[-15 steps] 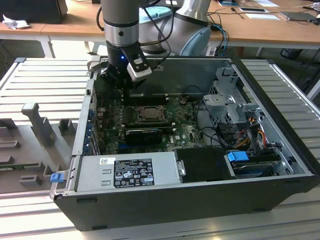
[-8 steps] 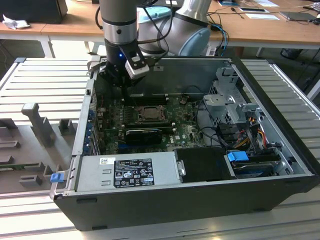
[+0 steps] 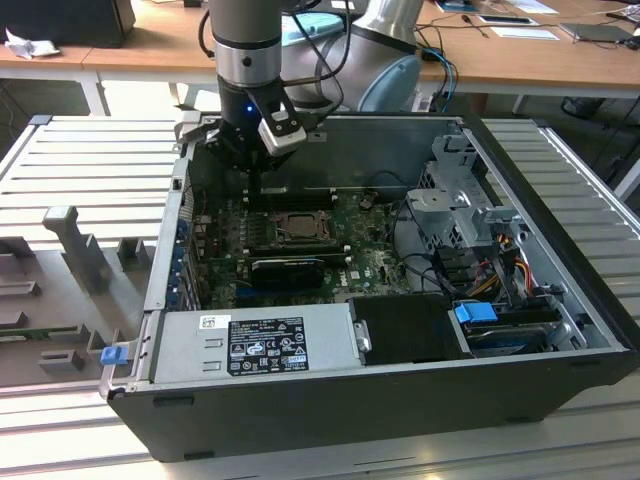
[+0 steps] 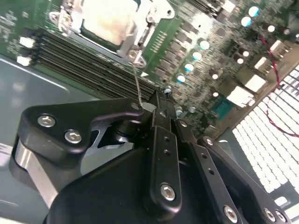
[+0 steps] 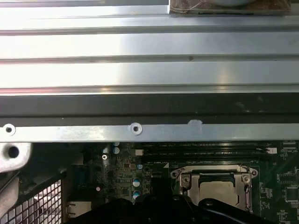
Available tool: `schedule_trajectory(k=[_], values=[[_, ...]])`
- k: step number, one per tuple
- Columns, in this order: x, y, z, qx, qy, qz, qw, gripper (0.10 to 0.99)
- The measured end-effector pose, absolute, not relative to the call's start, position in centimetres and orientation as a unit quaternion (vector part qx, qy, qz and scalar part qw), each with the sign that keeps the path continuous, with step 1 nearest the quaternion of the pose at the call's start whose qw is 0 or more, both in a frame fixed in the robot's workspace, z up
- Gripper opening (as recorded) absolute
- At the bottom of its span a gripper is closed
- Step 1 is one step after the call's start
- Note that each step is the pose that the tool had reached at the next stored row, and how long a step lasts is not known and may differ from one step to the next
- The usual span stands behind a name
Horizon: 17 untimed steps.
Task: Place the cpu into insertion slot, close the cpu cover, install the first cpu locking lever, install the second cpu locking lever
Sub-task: 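Install the first cpu locking lever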
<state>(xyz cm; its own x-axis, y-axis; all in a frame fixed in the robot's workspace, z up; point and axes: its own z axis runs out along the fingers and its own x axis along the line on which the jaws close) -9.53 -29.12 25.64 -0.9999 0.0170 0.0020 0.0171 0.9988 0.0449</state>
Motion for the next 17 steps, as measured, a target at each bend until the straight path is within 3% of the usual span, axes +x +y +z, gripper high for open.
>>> schedule_trajectory(k=[10,17], values=[[-4.7,-29.1,25.5,0.003,-1.000,-0.023,0.001,0.106],[-4.7,-30.0,25.1,0.004,-0.999,-0.043,-0.001,0.106]])
